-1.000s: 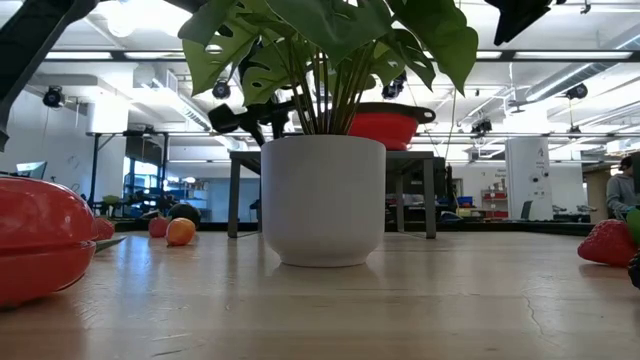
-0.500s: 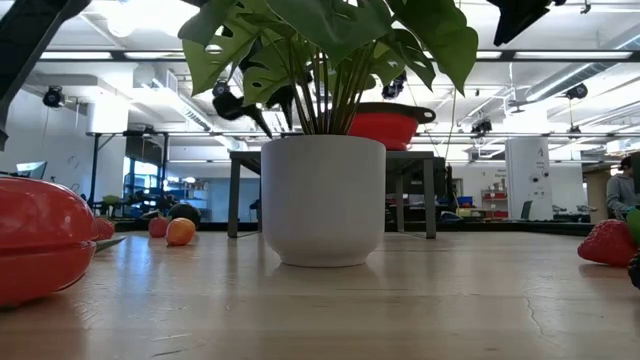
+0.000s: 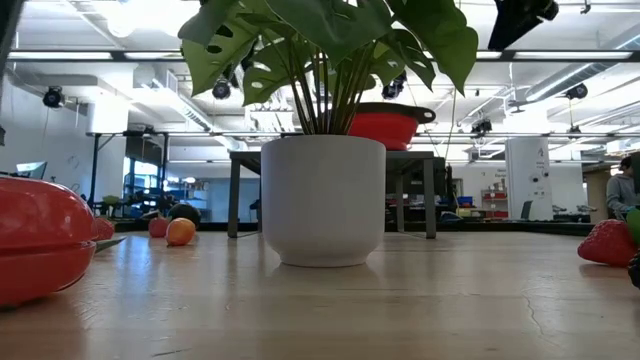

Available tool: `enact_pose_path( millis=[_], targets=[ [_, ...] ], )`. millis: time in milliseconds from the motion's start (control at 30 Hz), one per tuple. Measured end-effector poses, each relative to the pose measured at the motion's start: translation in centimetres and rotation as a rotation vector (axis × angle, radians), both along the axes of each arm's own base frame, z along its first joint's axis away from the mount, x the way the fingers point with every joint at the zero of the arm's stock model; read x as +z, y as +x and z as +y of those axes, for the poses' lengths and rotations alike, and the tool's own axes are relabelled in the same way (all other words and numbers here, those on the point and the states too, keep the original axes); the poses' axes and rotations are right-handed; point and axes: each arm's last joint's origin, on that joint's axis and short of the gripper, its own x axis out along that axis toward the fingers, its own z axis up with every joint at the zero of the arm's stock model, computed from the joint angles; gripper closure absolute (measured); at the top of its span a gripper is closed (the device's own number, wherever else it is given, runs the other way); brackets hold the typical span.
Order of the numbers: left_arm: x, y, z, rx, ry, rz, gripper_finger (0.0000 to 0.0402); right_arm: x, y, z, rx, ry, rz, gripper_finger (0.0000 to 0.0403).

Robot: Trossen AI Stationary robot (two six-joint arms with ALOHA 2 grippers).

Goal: Pick & Place Fruit
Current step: Put the orange pear into the red strainer bowl on the shelf

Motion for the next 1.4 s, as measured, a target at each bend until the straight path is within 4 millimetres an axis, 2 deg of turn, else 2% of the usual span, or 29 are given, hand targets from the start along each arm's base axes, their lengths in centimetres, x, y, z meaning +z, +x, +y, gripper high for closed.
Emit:
enact_pose_path(
  millis=[200, 367, 467, 633, 867, 1000, 1167, 1400],
  targets=[
    [2.3, -1.8, -4.2, -0.12, 0.265, -0.132, 0.0234, -2.2, 1.0, 0.4, 0.053, 0.089, 0.029, 0.0235],
    [2.1, -2.9, -7.0, -0.256, 0.441, -0.322, 0.0235, -4.5, 1.9, 1.2, 0.103, 0.167, 0.071, 0.0246],
    [0.7, -3.2, -8.4, -0.322, 0.529, -0.431, 0.0234, -5.7, 2.5, 2.1, 0.147, 0.24, 0.076, 0.0247],
    [-3.4, -3.5, -10.2, -0.421, 0.652, -0.566, 0.0234, -7.4, 3.2, 3.9, 0.192, 0.324, 0.094, 0.0232],
    [-9.1, -4.4, -11.6, -0.534, 0.712, -0.771, 0.0234, -9.2, 3.3, 6.7, 0.171, 0.467, 0.113, 0.0208],
    [-11.7, -4.9, -12.1, -0.622, 0.752, -0.886, 0.0234, -10.2, 3.3, 8.3, 0.133, 0.53, 0.113, 0.0202],
    [-13.7, -5.8, -12.4, -0.647, 0.799, -0.989, 0.0234, -11.4, 3.2, 10.0, 0.05, 0.597, 0.097, 0.0205],
    [-14.6, -6.6, -12.9, -0.717, 0.862, -0.993, 0.0234, -13.8, 3.0, 12.5, -0.052, 0.65, 0.129, 0.0216]
  ],
)
